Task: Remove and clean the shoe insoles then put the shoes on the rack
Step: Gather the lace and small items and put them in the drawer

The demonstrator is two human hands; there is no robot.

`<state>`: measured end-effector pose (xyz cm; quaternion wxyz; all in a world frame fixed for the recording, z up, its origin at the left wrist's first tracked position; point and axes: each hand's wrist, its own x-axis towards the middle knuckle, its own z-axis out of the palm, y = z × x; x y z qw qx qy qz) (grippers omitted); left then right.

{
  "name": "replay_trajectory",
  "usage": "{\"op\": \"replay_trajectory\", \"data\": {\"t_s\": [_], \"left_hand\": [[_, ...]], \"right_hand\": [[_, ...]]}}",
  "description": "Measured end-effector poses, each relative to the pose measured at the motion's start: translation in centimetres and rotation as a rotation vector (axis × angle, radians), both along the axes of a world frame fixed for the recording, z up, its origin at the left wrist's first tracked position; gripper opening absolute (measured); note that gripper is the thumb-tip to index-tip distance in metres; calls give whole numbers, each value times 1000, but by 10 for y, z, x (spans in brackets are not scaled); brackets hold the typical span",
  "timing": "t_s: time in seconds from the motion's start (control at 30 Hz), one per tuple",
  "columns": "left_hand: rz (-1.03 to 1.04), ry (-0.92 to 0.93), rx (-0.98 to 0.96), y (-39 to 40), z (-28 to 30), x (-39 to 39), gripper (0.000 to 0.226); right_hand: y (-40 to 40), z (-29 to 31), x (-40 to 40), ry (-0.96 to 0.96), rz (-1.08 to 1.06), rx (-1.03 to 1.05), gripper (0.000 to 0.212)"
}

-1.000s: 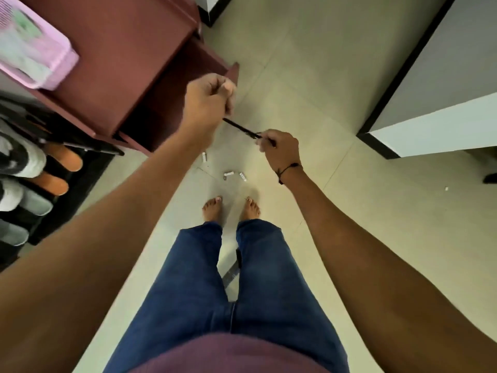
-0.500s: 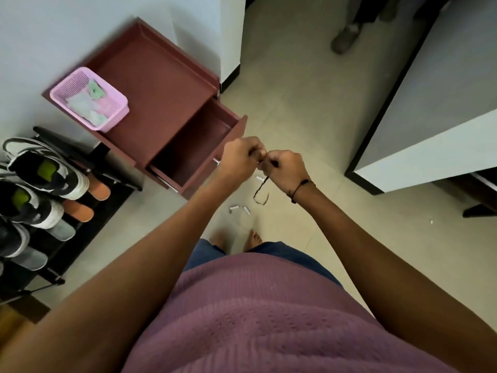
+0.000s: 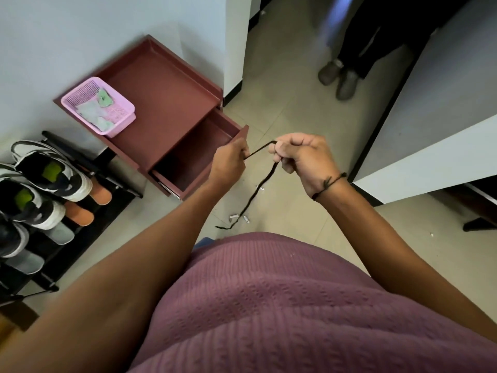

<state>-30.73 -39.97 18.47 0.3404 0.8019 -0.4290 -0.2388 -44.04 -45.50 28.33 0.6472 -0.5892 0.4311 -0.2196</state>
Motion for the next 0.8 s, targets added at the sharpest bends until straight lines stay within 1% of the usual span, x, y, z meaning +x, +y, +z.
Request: {"op": "replay_trajectory", "data": {"t_s": [0.07,0.13,0.2,0.23,0.3,0.37,0.43,0.53,0.6,0.63,0.7,0.8], "left_hand": [[28,-17,32,5,-6,9,27],[22,-59,91,10,-11,15,28],[19,-91,149,17,-16,19,28],[36,-84,154,20,-18,20,26],[120,-15,62,25,-15,22,20],[212,64,-103,29,-1,22,14],[266,136,-264,30,20,18,14],[284,322,-449,30,49,6,21],[242,418,-479,31,59,-8,17],[218,407,-458,31,61,-14,13],[172,271,-386,31,59,-20,11],[113,95,-340,33,53,-20,11]], "right_hand": [[7,18,-3,-150,-9,61,35],[13,33,-5,-276,13,102,29],[16,42,-3,-348,61,113,17],[16,44,-2,-340,91,100,16],[14,42,2,-216,152,35,23],[12,35,8,-45,189,-30,28],[10,26,14,70,207,-64,30],[12,14,21,190,230,-82,29],[13,9,25,233,226,-79,27],[13,8,27,245,222,-76,26],[15,7,28,260,220,-72,27],[19,8,25,245,225,-53,26]]}}
